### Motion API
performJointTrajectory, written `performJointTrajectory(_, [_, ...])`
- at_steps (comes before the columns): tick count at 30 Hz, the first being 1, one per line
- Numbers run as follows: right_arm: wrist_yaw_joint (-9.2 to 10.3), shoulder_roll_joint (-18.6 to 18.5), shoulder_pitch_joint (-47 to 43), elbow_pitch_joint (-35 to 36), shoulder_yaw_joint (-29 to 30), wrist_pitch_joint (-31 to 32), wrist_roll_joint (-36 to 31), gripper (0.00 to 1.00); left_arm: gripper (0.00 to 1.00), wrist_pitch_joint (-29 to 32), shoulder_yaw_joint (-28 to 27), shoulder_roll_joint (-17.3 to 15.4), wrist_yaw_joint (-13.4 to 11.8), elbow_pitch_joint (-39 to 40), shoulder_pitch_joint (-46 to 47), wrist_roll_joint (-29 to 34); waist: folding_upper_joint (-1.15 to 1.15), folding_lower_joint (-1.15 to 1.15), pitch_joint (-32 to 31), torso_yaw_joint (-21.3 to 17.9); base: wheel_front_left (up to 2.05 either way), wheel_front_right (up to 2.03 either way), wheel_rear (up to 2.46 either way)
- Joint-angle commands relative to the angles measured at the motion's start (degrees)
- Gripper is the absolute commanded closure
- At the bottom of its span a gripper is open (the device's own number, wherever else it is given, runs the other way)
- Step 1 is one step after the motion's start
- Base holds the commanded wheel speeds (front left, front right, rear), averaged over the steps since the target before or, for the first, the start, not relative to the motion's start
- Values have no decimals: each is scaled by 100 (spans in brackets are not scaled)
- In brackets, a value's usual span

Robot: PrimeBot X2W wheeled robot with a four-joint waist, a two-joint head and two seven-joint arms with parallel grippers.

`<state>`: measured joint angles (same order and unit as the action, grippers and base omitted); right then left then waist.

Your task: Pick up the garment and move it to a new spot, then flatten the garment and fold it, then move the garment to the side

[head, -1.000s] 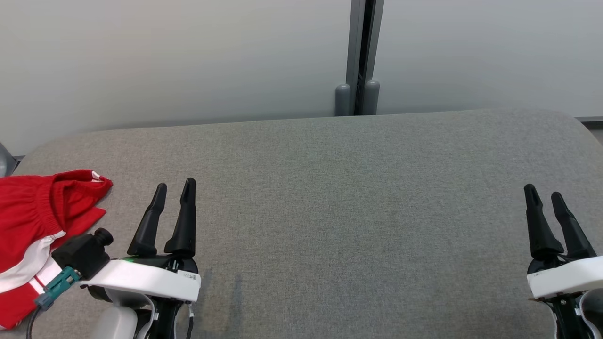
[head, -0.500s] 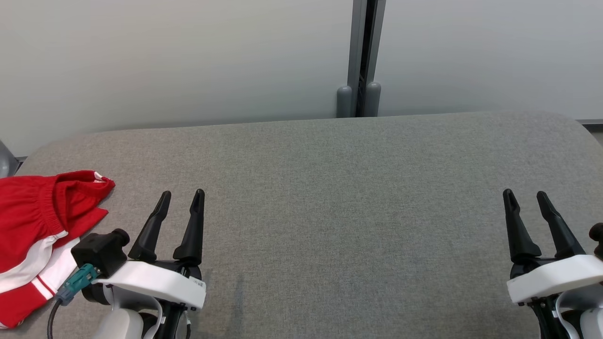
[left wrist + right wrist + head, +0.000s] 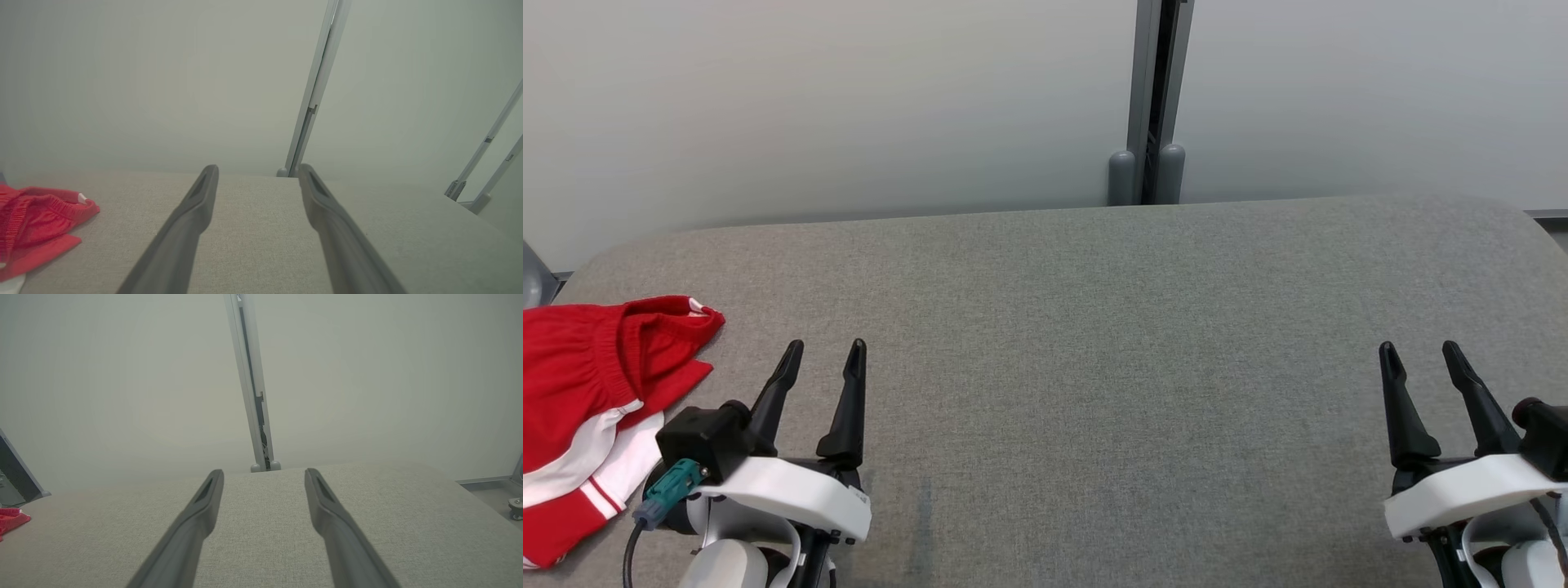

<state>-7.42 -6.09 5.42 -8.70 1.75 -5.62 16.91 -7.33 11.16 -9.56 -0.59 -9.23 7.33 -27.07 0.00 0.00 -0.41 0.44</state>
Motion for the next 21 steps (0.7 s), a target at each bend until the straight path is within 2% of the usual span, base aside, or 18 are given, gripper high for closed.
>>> performJointTrajectory(1, [-7, -39, 109, 1, 7, -67, -123, 0, 0, -13, -32, -29, -24, 32, 13, 112, 0, 0, 3, 0, 0, 0, 0])
performJointTrajectory(10, [-9, 24, 149, -118, -41, -233, -522, 0, 0, -39, -95, -30, -119, -48, -43, 377, 0, 0, 10, 17, 0, 0, 0])
performJointTrajectory(21, [-10, 116, 171, -257, -66, -314, -652, 0, 0, 75, -104, -36, -156, -177, -53, 643, 0, 0, 11, 47, 0, 0, 0])
